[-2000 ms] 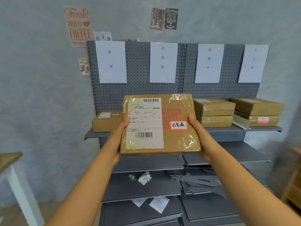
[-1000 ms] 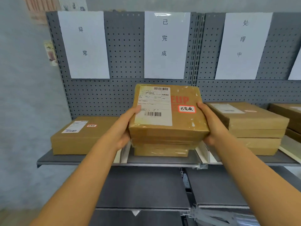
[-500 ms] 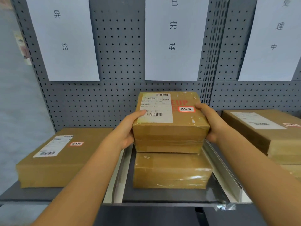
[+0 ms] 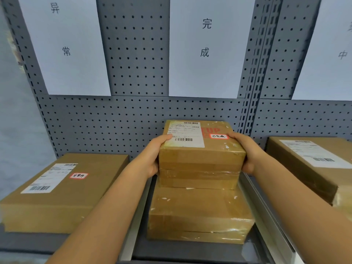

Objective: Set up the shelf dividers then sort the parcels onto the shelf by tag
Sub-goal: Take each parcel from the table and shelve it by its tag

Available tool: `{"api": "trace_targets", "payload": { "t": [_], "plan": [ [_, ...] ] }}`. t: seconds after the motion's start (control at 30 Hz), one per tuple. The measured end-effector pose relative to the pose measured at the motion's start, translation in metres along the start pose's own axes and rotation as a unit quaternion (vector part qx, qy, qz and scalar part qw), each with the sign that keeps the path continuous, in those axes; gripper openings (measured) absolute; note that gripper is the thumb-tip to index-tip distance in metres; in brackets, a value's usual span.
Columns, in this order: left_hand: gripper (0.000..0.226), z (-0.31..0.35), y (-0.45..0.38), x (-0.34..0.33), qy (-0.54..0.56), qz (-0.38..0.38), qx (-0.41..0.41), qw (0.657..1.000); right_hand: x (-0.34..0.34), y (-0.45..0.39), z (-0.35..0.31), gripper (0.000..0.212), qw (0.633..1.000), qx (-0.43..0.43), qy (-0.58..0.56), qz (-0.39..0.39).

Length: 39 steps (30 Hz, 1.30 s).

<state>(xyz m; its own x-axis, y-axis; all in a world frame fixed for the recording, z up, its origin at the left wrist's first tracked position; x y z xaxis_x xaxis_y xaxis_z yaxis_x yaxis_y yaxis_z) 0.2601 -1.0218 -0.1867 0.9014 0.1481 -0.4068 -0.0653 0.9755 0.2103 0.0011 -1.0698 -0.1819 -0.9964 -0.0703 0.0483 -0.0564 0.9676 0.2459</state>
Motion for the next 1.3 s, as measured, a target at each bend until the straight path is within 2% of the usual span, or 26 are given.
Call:
{"api": "trace_targets", "payload": {
  "t": [0.2, 0.3, 0.33, 0.4, 0.47, 0.53, 0.57, 0.63, 0.77, 0.87, 1.0, 1.13, 1.3],
  "plan": [
    [0.028, 0.000, -0.008, 0.003, -0.046, 0.042, -0.001, 0.998, 0.005, -0.011, -0.004, 0.038, 0.996, -0.029, 0.088, -0.001],
    [0.024, 0.007, -0.006, 0.003, -0.078, 0.079, -0.041, 0.993, 0.007, -0.007, -0.020, 0.040, 0.979, 0.002, 0.195, 0.057],
    [0.025, 0.011, -0.005, 0.005, -0.093, 0.104, -0.072, 0.988, 0.007, -0.005, -0.028, 0.040, 0.964, 0.038, 0.246, 0.096],
    [0.023, 0.021, -0.001, 0.010, -0.142, 0.149, -0.144, 0.968, 0.004, 0.006, -0.046, 0.042, 0.899, 0.130, 0.376, 0.184],
    [0.013, 0.032, 0.009, 0.014, -0.191, 0.161, -0.200, 0.947, -0.014, 0.021, -0.062, 0.047, 0.835, 0.233, 0.449, 0.216],
    [0.014, 0.045, 0.025, 0.021, -0.240, 0.159, -0.244, 0.926, -0.045, 0.035, -0.074, 0.045, 0.801, 0.333, 0.466, 0.172],
    [0.022, 0.052, 0.035, 0.027, -0.274, 0.161, -0.265, 0.910, -0.065, 0.043, -0.077, 0.045, 0.787, 0.375, 0.471, 0.134],
    [0.035, 0.061, 0.059, 0.041, -0.369, 0.178, -0.296, 0.863, -0.107, 0.062, -0.079, 0.046, 0.756, 0.443, 0.478, 0.053],
    [0.037, 0.063, 0.131, 0.093, -0.496, 0.256, -0.307, 0.771, -0.191, 0.101, -0.061, 0.047, 0.687, 0.528, 0.494, -0.075],
    [0.039, 0.051, 0.200, 0.144, -0.542, 0.345, -0.275, 0.715, -0.246, 0.132, -0.034, 0.048, 0.655, 0.555, 0.491, -0.149],
    [0.039, 0.023, 0.301, 0.205, -0.563, 0.459, -0.191, 0.660, -0.315, 0.179, 0.013, 0.050, 0.627, 0.580, 0.457, -0.248],
    [0.041, -0.001, 0.405, 0.244, -0.585, 0.529, -0.111, 0.605, -0.379, 0.240, 0.055, 0.053, 0.598, 0.589, 0.436, -0.325],
    [0.040, -0.011, 0.526, 0.281, -0.592, 0.592, -0.069, 0.543, -0.444, 0.328, 0.088, 0.057, 0.541, 0.613, 0.435, -0.377]
  ]
}}
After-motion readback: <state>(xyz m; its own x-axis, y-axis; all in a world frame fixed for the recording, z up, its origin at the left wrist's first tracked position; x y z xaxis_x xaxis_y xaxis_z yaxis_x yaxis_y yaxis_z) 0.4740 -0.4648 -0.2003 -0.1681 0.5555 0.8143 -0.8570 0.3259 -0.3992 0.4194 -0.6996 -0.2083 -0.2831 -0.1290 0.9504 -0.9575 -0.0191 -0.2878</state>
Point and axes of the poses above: each hand's wrist, its own y-axis away from the middle knuckle, its own x-axis out of the back of the hand, z = x × y, the point moved 4 cm from there along -y, towards the middle knuckle, and after that the axes turned 12 degrees about y, right-handed, at the moved point
